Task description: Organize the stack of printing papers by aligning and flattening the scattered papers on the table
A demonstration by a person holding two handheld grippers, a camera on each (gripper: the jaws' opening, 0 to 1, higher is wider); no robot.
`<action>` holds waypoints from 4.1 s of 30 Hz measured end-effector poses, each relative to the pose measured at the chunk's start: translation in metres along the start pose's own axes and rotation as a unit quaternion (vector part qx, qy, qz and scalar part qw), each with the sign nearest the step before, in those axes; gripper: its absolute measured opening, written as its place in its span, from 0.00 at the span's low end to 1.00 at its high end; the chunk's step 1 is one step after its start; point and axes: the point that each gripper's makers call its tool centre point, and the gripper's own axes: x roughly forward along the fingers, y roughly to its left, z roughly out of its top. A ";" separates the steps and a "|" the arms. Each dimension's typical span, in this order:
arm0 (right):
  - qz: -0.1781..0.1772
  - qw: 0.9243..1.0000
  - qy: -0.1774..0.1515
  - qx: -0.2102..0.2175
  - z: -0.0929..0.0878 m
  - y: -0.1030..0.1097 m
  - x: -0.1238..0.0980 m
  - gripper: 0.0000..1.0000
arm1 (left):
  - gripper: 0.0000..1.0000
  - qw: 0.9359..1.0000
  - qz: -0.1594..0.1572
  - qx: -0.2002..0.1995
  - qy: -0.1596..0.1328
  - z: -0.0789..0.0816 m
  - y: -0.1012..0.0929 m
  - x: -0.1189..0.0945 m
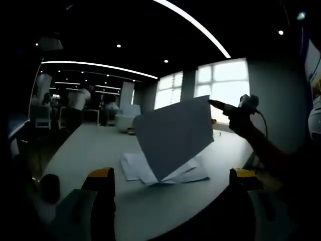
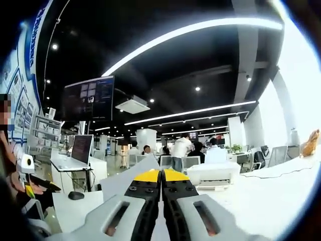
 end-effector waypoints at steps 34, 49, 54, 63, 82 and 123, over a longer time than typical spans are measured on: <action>0.010 1.000 -0.010 -0.005 0.012 0.010 0.002 0.00 | 0.97 1.000 -0.008 -0.004 0.004 -0.005 -0.005 0.006; 0.020 1.000 -0.013 -0.006 0.016 0.017 0.005 0.00 | 0.97 1.000 -0.019 -0.005 0.005 -0.005 -0.011 0.014; 0.025 1.000 -0.013 -0.006 0.017 0.020 0.008 0.00 | 0.97 1.000 -0.023 -0.007 0.006 -0.006 -0.013 0.016; 0.036 0.999 -0.013 -0.008 0.019 0.035 0.013 0.00 | 0.97 0.999 -0.034 -0.011 0.008 -0.009 -0.020 0.027; 0.056 0.998 -0.030 -0.006 0.036 0.054 0.019 0.00 | 0.97 1.000 -0.026 -0.009 0.005 -0.009 -0.011 0.036; 0.131 0.985 0.012 -0.112 0.061 0.081 0.000 0.00 | 0.97 1.000 -0.007 0.013 -0.026 0.026 0.010 0.037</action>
